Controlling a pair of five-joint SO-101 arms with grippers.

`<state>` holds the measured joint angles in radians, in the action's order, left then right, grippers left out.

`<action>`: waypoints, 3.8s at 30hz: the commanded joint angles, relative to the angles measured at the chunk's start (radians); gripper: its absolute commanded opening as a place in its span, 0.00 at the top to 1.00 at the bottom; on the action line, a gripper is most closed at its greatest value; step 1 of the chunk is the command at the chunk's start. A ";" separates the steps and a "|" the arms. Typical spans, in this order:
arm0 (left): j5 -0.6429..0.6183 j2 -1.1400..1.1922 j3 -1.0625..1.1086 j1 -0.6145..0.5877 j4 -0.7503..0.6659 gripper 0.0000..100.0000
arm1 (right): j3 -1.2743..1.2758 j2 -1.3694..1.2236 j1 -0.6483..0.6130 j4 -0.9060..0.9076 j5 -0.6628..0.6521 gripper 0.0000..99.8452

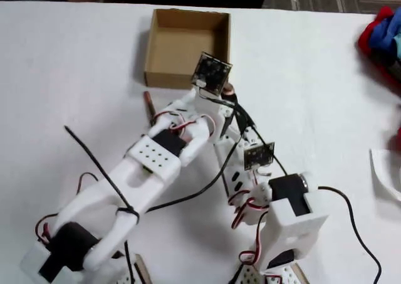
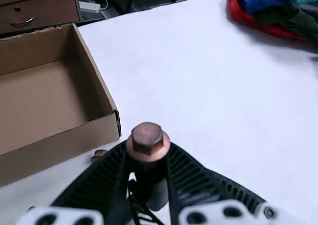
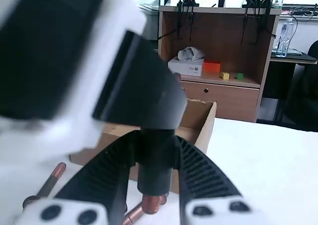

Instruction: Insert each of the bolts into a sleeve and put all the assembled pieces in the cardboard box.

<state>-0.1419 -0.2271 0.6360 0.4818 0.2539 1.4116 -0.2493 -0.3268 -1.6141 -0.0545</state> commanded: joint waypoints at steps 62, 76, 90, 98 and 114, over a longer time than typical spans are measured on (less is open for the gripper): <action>0.226 -0.623 0.251 -0.758 0.726 0.67 | -0.600 0.452 0.076 1.196 -0.063 0.98; 0.279 -0.621 0.483 -0.753 0.325 0.67 | -1.531 0.168 -0.005 2.100 0.282 0.98; 0.279 -0.620 0.624 -0.752 0.153 0.67 | -2.776 -0.753 0.012 2.585 0.101 0.98; 0.284 -0.620 0.625 -0.752 0.155 0.67 | -2.894 -0.891 0.031 2.609 0.104 0.98; 0.284 -0.620 0.625 -0.752 0.155 0.67 | -2.863 -0.972 0.056 2.542 0.106 0.98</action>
<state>0.1373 -0.8193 1.2635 -0.2654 0.4289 -1.4101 -1.2405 -0.2900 0.9620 0.0560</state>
